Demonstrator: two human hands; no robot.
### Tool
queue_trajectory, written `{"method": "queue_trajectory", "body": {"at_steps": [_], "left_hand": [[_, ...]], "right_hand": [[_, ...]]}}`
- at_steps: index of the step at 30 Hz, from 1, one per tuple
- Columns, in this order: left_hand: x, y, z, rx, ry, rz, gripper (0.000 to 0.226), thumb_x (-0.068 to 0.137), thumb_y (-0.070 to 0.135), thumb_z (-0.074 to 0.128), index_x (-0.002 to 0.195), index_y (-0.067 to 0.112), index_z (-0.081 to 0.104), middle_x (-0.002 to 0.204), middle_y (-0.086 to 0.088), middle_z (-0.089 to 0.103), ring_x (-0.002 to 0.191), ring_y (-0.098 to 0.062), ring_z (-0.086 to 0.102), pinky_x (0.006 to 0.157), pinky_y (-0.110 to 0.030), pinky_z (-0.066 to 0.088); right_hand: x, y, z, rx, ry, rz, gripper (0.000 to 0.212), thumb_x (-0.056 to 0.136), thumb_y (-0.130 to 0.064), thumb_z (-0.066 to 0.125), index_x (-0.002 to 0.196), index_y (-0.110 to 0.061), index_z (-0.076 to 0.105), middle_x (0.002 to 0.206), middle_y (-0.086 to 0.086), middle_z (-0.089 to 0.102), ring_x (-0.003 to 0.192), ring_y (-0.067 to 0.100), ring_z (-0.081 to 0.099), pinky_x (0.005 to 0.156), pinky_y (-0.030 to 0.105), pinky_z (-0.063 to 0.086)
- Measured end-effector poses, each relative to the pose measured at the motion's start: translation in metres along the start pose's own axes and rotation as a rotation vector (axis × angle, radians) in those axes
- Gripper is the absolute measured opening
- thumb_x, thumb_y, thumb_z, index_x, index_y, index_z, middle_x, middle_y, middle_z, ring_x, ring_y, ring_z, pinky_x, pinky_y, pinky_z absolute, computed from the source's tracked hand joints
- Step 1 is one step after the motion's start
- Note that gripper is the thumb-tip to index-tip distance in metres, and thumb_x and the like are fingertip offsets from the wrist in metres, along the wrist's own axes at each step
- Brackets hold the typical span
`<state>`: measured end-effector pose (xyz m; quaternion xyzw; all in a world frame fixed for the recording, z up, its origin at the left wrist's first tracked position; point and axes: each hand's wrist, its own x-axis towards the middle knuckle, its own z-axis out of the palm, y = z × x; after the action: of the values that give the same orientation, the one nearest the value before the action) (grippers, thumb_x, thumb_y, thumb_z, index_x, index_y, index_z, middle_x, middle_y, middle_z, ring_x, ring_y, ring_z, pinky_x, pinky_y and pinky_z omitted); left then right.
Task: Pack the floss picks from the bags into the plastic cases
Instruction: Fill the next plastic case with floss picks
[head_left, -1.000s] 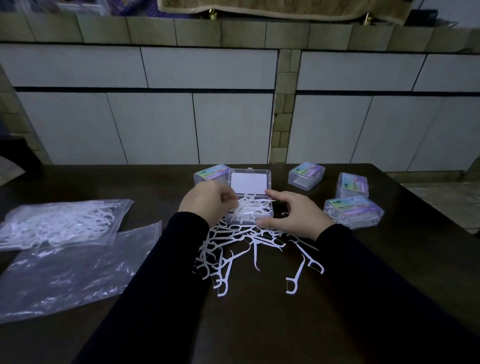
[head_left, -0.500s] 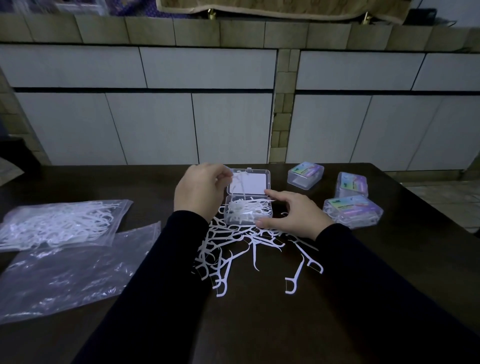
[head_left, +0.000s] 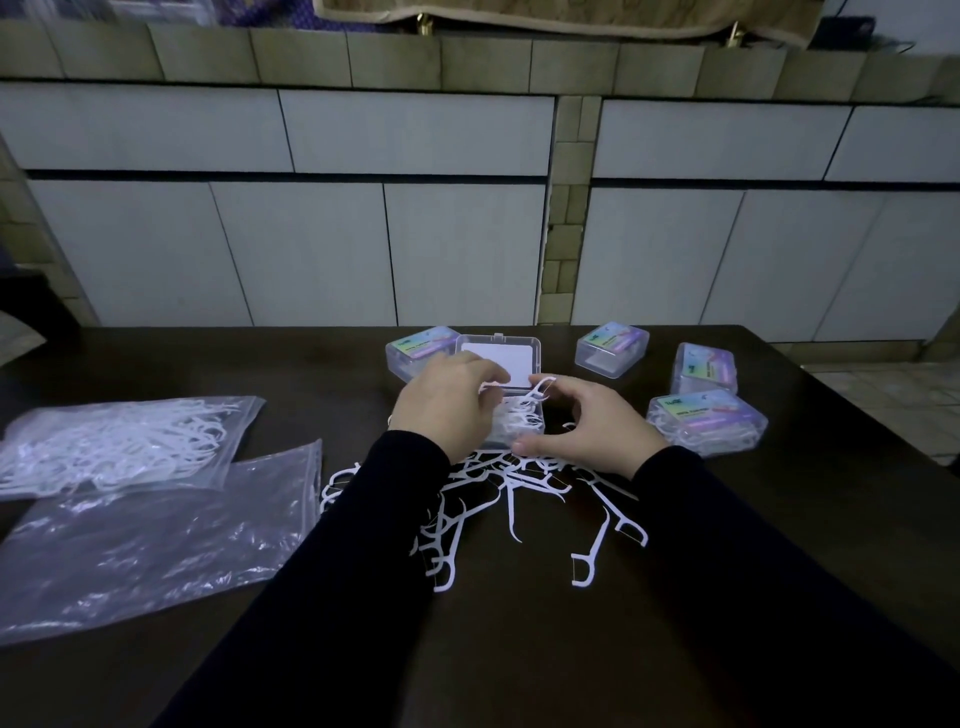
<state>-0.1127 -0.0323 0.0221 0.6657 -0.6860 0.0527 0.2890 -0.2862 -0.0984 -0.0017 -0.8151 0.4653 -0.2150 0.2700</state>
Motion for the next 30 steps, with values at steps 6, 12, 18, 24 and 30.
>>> {"method": "queue_trajectory", "body": {"at_steps": [6, 12, 18, 24, 30], "left_hand": [[-0.001, 0.023, 0.008, 0.01, -0.105, 0.085, 0.032, 0.097, 0.036, 0.047, 0.127, 0.032, 0.058, 0.124, 0.007, 0.06, 0.109, -0.015, 0.046, 0.084, -0.029, 0.041], [0.001, 0.016, 0.007, 0.097, -0.113, 0.007, 0.03, 0.094, 0.049, 0.046, 0.103, 0.036, 0.071, 0.101, -0.001, 0.059, 0.09, -0.017, 0.053, 0.065, -0.027, 0.037], [0.001, 0.006, 0.003, 0.016, -0.091, 0.014, 0.026, 0.092, 0.045, 0.052, 0.107, 0.033, 0.071, 0.107, 0.005, 0.066, 0.097, -0.011, 0.053, 0.079, -0.031, 0.05], [0.003, -0.006, -0.006, -0.076, -0.087, -0.013, 0.021, 0.093, 0.026, 0.055, 0.106, 0.029, 0.071, 0.113, 0.01, 0.066, 0.104, -0.01, 0.055, 0.09, -0.032, 0.048], [-0.001, -0.027, -0.017, -0.1, -0.128, -0.146, 0.024, 0.09, 0.03, 0.06, 0.112, 0.024, 0.07, 0.11, 0.008, 0.069, 0.092, -0.005, 0.056, 0.081, -0.019, 0.04]], "right_hand": [[-0.002, -0.002, -0.002, 0.074, 0.025, -0.039, 0.102, 0.042, -0.071, 0.073, 0.135, -0.046, 0.036, 0.112, -0.028, 0.053, 0.119, 0.008, 0.05, 0.108, 0.048, 0.036], [-0.002, -0.001, -0.001, 0.06, 0.019, -0.045, 0.108, 0.04, -0.078, 0.07, 0.138, -0.041, 0.04, 0.11, -0.024, 0.061, 0.115, 0.006, 0.053, 0.107, 0.049, 0.036], [-0.004, -0.002, -0.002, 0.058, 0.004, -0.04, 0.106, 0.045, -0.075, 0.072, 0.139, -0.039, 0.039, 0.105, -0.029, 0.059, 0.113, 0.004, 0.053, 0.107, 0.05, 0.036], [-0.002, -0.001, -0.002, 0.052, -0.006, -0.02, 0.11, 0.04, -0.079, 0.072, 0.139, -0.041, 0.039, 0.106, -0.028, 0.058, 0.116, 0.007, 0.052, 0.108, 0.052, 0.034], [-0.001, -0.001, -0.001, 0.035, -0.005, -0.006, 0.109, 0.04, -0.08, 0.073, 0.137, -0.044, 0.039, 0.098, -0.035, 0.054, 0.116, 0.006, 0.052, 0.109, 0.053, 0.033]]}}
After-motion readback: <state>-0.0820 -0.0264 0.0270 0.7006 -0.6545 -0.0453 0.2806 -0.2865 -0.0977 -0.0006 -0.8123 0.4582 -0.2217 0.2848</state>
